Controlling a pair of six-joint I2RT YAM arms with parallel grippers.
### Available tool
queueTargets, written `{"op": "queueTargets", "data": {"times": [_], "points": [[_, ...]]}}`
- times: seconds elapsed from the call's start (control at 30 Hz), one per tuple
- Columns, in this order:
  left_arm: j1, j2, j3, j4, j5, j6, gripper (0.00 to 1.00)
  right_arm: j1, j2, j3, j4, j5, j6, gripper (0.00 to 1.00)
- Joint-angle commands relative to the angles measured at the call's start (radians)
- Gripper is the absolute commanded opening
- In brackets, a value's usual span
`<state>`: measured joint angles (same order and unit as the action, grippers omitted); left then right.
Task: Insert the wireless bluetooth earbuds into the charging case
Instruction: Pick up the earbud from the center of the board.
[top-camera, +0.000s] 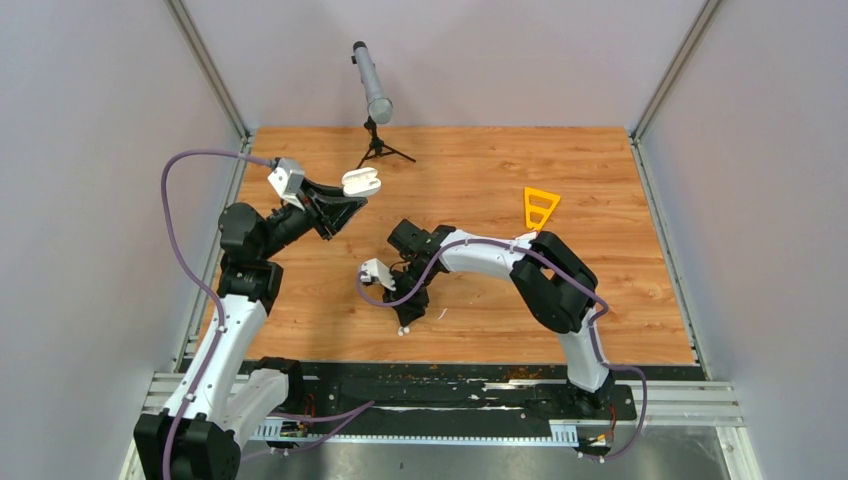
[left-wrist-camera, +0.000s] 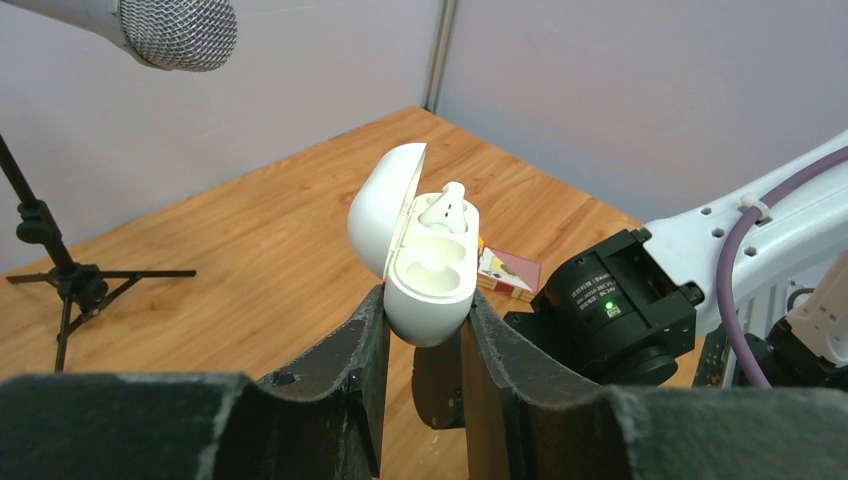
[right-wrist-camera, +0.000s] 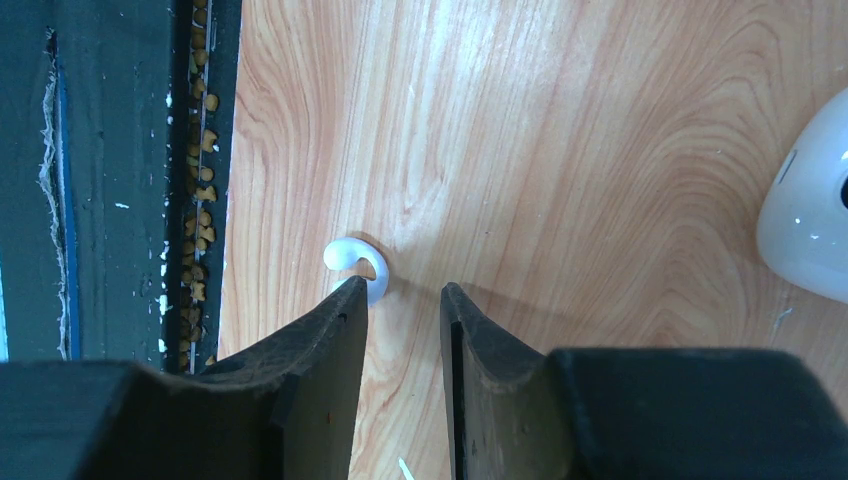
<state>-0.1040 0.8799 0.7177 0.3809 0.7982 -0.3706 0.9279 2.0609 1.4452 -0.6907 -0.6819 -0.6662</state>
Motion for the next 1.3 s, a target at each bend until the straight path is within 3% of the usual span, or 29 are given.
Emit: {"op": "queueTargets", "data": {"times": [0.0,0.37,0.77,1.07,1.27], "points": [[0.006,-0.003,-0.004,0.044,-0.009,-0.015,0.00,0.015,-0.024,-0.018,0.008,-0.007,-0.035,0.33],[0.006,-0.010,-0.012,0.042,-0.010,-0.014,0.00,0.032,-0.039,-0.043,0.009,0.007,-0.039,0.32],[0.006,-0.010,-0.018,0.042,-0.011,-0.016,0.00,0.032,-0.066,-0.037,-0.020,-0.009,-0.052,0.16],[0.006,-0.012,-0.021,0.045,-0.011,-0.018,0.00,0.034,-0.076,-0.052,-0.029,-0.024,-0.042,0.17],[0.006,-0.013,-0.024,0.050,-0.011,-0.022,0.00,0.033,-0.083,-0.037,-0.036,-0.040,-0.036,0.00]]}}
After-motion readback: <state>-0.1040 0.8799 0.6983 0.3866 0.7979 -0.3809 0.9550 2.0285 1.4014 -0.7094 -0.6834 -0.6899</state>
